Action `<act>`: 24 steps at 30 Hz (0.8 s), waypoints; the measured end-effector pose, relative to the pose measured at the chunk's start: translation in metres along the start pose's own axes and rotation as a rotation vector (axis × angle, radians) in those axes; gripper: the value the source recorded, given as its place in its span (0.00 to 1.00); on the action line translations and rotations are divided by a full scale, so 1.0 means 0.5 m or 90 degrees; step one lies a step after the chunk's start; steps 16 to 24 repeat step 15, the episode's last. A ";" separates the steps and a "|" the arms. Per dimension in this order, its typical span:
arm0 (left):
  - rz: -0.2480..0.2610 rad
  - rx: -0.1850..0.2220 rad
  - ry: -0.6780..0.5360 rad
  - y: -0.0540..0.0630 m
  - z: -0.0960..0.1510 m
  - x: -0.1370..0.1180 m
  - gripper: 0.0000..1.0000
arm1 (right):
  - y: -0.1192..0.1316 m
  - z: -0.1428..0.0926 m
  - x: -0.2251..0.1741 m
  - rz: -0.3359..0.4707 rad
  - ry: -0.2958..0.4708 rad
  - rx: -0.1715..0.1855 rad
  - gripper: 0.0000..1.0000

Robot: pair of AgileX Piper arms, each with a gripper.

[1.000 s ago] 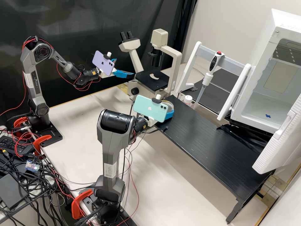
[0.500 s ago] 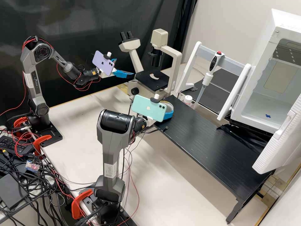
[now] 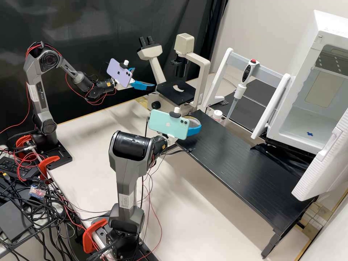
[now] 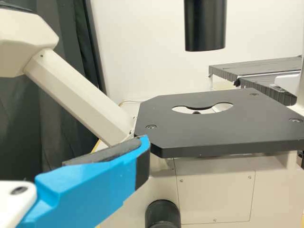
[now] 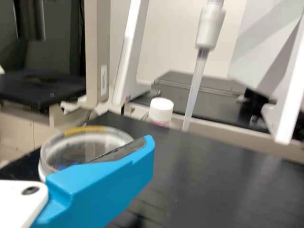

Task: Move the petri dish to the bench

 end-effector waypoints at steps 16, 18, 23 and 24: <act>0.000 0.000 0.000 0.000 0.000 0.000 1.00 | 0.068 -0.008 -0.033 0.158 0.035 0.018 1.00; 0.000 0.000 0.000 0.000 0.000 0.000 1.00 | 0.068 -0.008 -0.033 0.158 0.035 0.018 1.00; 0.000 0.000 0.000 0.000 0.000 0.000 1.00 | 0.068 -0.008 -0.033 0.158 0.035 0.018 1.00; 0.000 0.000 0.000 0.000 0.000 0.000 1.00 | 0.068 -0.008 -0.033 0.158 0.035 0.018 1.00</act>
